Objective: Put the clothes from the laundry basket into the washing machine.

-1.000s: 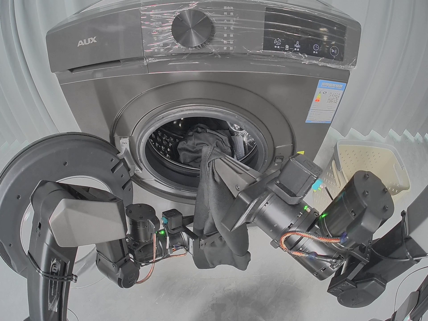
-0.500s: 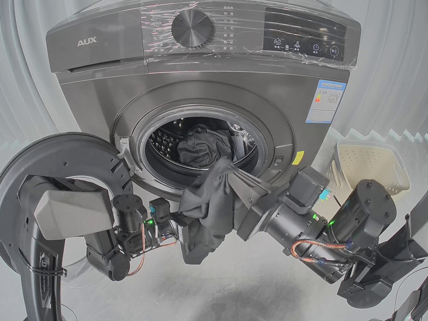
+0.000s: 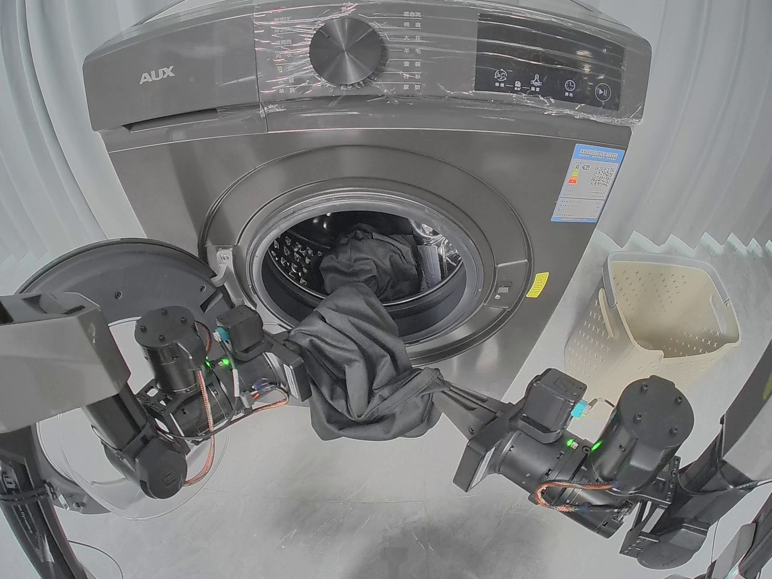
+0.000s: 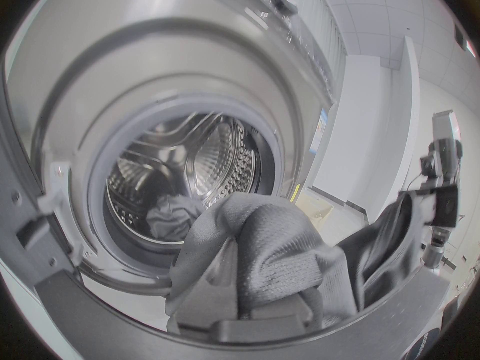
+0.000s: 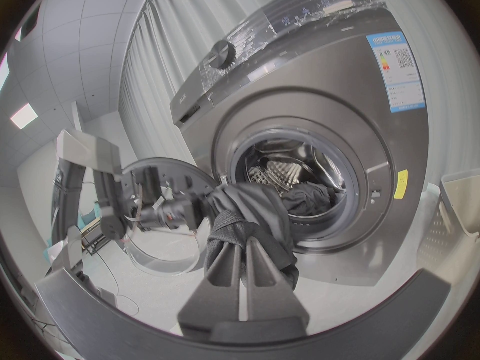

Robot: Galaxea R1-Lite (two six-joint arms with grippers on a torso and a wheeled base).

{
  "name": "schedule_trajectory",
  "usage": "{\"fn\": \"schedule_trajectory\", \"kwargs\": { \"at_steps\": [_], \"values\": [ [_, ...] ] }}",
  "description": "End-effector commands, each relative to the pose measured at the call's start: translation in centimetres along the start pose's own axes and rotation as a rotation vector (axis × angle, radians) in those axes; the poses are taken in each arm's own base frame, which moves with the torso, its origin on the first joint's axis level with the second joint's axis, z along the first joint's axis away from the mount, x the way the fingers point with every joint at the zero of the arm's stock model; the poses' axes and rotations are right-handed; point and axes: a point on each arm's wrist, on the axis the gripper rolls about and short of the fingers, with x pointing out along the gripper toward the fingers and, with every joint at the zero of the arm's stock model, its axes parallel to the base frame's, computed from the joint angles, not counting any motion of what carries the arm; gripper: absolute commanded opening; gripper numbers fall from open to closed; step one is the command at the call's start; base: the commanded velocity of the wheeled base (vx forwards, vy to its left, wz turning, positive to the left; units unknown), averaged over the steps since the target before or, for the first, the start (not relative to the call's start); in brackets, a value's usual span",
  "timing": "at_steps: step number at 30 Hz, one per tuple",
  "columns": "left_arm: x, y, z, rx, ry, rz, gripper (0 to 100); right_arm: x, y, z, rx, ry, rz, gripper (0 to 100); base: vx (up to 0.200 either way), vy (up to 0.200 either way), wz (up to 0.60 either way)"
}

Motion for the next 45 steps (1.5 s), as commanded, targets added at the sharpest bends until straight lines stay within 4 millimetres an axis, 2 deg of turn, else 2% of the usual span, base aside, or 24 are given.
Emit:
{"fn": "schedule_trajectory", "kwargs": {
  "at_steps": [1,12,18,19,26,30,33,36,40,45],
  "values": [
    [-1.9,-0.9,3.5,0.026,-0.093,-0.007,0,0.5,-0.5,-2.2,-0.009,0.074,-0.023,0,0.0,0.0,0.0],
    [-3.7,-2.3,6.2,0.04,-0.174,0.002,0,0.6,-0.3,-4.0,-0.016,0.139,-0.017,0,0.0,0.0,0.0],
    [-3.9,-2.4,6.7,0.026,-0.189,0.001,0,0.7,0.0,-4.1,-0.018,0.139,-0.007,0,0.0,0.0,0.0],
    [-4.0,-2.4,6.7,0.025,-0.19,0.001,0,0.6,0.0,-4.2,-0.019,0.144,-0.005,100,0.0,0.0,0.0],
    [-4.4,-2.7,6.9,-0.014,-0.196,-0.008,0,0.7,-0.5,-4.7,-0.016,0.158,-0.052,100,0.0,0.0,0.0],
    [-4.9,-3.1,6.7,-0.045,-0.182,-0.015,0,-0.2,-1.5,-5.1,-0.027,0.197,-0.097,100,0.0,0.0,0.0],
    [-6.5,-3.5,5.8,-0.047,-0.133,-0.009,0,-1.8,-2.7,-6.0,-0.034,0.27,-0.145,100,0.0,0.0,0.0],
    [-7.8,-3.8,6.2,-0.055,-0.143,-0.019,0,-3.0,-3.8,-6.1,-0.042,0.302,-0.21,100,0.0,0.0,0.0],
    [-8.0,-3.7,6.8,-0.047,-0.167,-0.001,0,-4.0,-5.7,-6.0,-0.036,0.321,-0.302,100,0.0,0.0,0.0],
    [-8.0,-3.3,7.3,-0.047,-0.19,0.042,0,-4.7,-7.0,-6.5,-0.031,0.362,-0.361,100,0.0,0.0,0.0]
  ]
}}
